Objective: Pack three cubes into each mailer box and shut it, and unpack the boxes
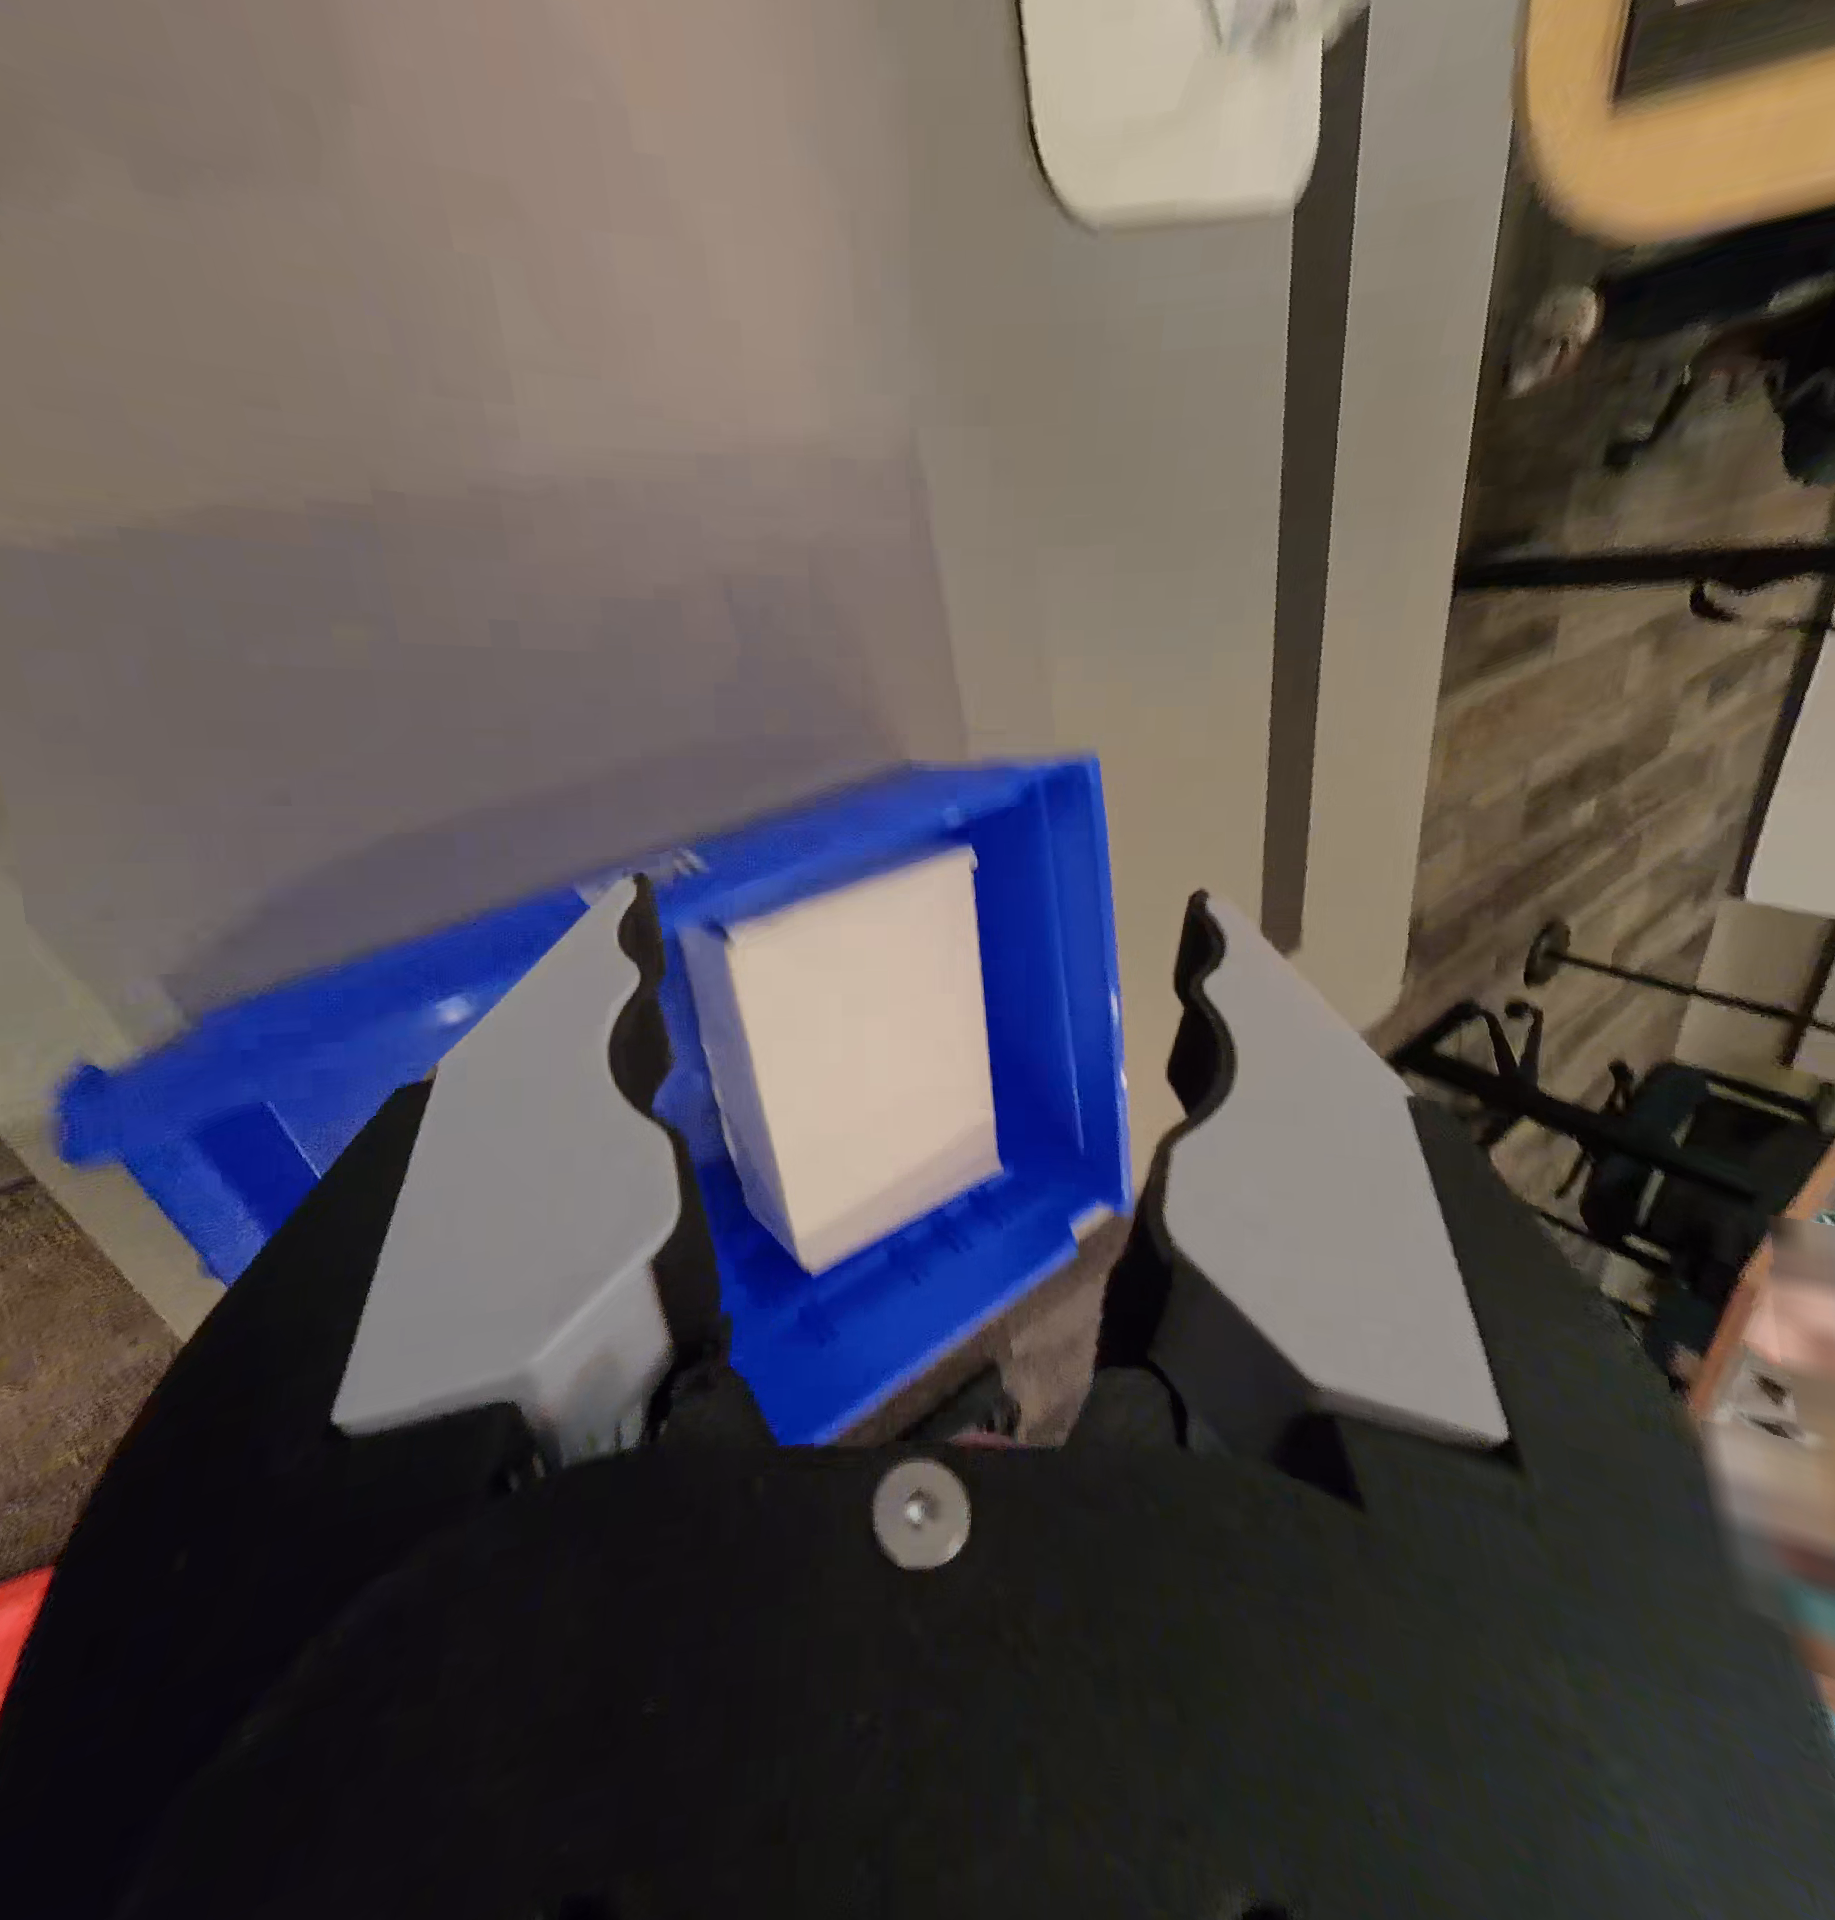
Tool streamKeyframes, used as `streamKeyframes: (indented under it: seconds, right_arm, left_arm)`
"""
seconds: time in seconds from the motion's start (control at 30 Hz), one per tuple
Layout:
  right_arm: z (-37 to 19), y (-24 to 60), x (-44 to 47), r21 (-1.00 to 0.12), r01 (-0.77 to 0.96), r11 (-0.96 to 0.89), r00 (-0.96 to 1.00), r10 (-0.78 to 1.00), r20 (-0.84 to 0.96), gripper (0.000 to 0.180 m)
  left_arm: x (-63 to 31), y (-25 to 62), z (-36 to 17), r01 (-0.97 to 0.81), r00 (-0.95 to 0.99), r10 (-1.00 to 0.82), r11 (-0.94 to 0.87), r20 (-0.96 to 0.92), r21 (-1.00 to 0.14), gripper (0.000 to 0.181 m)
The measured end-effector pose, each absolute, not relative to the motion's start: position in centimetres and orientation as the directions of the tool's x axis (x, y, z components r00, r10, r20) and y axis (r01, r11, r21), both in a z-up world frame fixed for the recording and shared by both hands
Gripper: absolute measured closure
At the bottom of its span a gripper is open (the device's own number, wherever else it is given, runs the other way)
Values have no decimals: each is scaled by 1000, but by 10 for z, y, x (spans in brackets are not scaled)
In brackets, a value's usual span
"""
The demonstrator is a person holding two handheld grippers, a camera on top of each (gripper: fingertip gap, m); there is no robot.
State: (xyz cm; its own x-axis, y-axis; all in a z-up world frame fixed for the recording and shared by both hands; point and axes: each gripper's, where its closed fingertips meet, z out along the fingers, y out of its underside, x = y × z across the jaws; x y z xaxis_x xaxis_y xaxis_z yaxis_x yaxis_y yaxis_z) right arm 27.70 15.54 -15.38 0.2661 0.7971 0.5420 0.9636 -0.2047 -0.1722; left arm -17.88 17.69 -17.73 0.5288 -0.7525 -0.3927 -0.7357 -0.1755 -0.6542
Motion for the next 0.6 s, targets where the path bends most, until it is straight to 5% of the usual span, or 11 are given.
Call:
streamKeyframes:
  seconds: [0.17,0.3,0.43,0.6]
  right_arm:
    - [-181,139,193,-254,961,-109,221,853,473,84]
    - [-210,125,144,-288,956,-50,168,900,403,86]
    - [-236,115,117,-301,953,-36,142,931,338,87]
    - [-257,101,98,-311,950,-24,112,956,271,88]
  left_arm:
    - [-265,197,-172,-822,497,-726,-216,-476,-527,100]
    - [-300,224,-195,-928,325,-800,-168,-505,-332,74]
    - [-308,254,-235,-979,168,-880,-97,-445,-177,43]
    - [-329,283,-281,-999,54,-939,-53,-339,-12,35]
